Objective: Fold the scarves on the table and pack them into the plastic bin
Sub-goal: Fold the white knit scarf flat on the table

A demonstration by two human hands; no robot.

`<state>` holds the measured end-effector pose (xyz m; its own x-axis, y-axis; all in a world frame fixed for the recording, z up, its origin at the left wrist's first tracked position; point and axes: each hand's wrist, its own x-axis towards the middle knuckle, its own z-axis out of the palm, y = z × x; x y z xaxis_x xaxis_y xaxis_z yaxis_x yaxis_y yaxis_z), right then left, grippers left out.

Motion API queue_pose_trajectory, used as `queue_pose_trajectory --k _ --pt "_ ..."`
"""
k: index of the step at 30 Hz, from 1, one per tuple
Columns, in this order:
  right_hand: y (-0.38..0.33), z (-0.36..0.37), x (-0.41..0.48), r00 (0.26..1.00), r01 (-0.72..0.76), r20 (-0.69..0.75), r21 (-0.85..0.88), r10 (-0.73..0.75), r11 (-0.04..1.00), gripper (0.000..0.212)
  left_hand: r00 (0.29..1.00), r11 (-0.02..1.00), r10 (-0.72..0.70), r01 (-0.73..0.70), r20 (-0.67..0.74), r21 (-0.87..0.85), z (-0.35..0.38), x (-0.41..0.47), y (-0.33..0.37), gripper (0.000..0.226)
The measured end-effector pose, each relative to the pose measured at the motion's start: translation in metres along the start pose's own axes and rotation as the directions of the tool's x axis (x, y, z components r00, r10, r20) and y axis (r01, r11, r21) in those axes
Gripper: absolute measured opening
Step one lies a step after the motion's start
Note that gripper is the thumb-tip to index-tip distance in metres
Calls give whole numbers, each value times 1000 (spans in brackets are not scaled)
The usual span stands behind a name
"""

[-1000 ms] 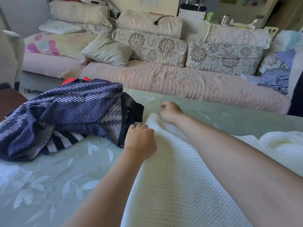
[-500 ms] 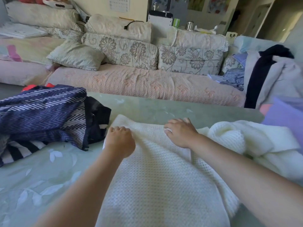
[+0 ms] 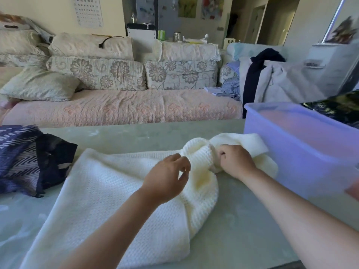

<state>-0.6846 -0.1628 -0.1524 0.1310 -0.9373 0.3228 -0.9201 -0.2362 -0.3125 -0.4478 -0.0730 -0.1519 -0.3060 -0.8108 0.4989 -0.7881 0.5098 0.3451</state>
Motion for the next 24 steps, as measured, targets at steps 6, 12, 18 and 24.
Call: queue_pose_trajectory --k 6,12,18,24 --pt "56 15 -21 948 98 319 -295 1 950 67 960 940 70 -155 271 304 64 17 73 47" --pt "56 18 -13 970 201 196 -317 -144 927 74 940 883 -298 206 166 421 52 30 34 44" --pt "21 32 7 916 369 204 -80 -347 926 50 787 752 -603 504 135 424 24 37 0 36" --pt "8 47 18 937 341 138 -171 -320 924 25 816 812 -557 497 153 305 27 39 4 23"
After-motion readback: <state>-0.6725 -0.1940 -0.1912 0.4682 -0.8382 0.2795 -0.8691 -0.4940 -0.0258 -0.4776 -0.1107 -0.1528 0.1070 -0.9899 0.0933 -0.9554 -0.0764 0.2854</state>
